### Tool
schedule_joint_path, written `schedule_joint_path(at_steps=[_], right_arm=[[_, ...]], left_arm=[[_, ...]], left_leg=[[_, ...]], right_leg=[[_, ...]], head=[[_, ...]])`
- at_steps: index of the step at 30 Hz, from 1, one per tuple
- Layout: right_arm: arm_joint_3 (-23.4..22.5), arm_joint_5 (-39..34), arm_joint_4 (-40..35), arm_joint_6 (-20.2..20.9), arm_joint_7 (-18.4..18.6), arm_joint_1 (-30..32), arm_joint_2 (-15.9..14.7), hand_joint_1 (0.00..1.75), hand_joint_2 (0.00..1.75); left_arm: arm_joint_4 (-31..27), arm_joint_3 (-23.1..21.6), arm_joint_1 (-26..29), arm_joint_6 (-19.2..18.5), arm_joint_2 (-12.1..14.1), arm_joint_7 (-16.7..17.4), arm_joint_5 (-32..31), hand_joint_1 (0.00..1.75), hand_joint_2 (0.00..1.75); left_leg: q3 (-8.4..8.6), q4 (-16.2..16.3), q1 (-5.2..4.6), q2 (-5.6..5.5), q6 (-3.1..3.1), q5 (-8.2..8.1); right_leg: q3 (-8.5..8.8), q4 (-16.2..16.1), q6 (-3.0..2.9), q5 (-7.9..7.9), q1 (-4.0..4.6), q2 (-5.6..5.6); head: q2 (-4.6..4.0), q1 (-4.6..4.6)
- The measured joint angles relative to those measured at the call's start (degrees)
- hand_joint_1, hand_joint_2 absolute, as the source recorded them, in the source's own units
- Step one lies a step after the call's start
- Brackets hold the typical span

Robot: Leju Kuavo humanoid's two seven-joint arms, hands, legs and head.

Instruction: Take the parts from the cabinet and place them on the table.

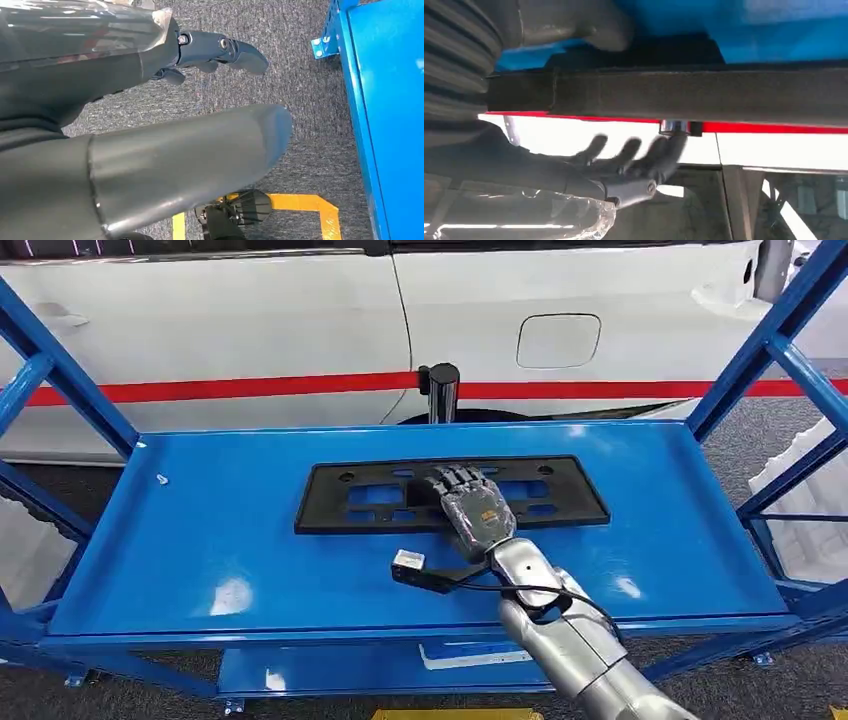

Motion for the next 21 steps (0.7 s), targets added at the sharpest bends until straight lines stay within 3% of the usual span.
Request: schedule_joint_path(at_steps=[11, 13, 17, 21], right_arm=[[-1.1, 0.5, 1.4, -0.6, 0.0, -0.1, 0.5, 1.75, 1.75], [-1.4, 1.1, 1.0, -0.8, 0.0, 0.1, 0.5, 1.75, 1.75], [-2.6, 3.3, -1.5, -2.7, 0.3, 1.3, -0.2, 1.75, 1.75], [-5.2, 4.0, -6.7, -2.7, 0.7, 1.1, -1.7, 1.75, 1.75]], left_arm=[[0.0, 0.1, -0.4, 1.0, 0.0, -1.6, -1.0, 0.0, 0.0], [0.0, 0.2, -0.5, 1.7, -0.1, -3.3, -1.7, 0.0, 0.0], [-0.2, 0.6, -0.8, 4.8, -0.6, -10.0, -1.5, 0.0, 0.0], [-0.5, 2.0, -1.5, 4.9, -1.2, -15.0, -0.4, 0.0, 0.0]], left_leg=[[0.01, 0.0, 0.0, -0.01, 0.0, 0.01], [0.02, 0.0, 0.0, -0.01, 0.0, 0.01], [-0.02, 0.0, -0.01, -0.01, 0.0, 0.01], [-0.08, 0.0, -0.04, -0.01, 0.01, 0.0]], right_leg=[[0.0, 0.0, 0.0, 0.0, 0.0, -0.01], [-0.01, 0.0, 0.0, 0.0, 0.0, -0.01], [-0.02, 0.0, 0.0, 0.0, -0.01, -0.01], [-0.05, 0.0, 0.0, 0.0, -0.06, -0.01]], head=[[0.0, 0.02], [0.0, 0.02], [0.0, 0.02], [0.0, 0.02]])
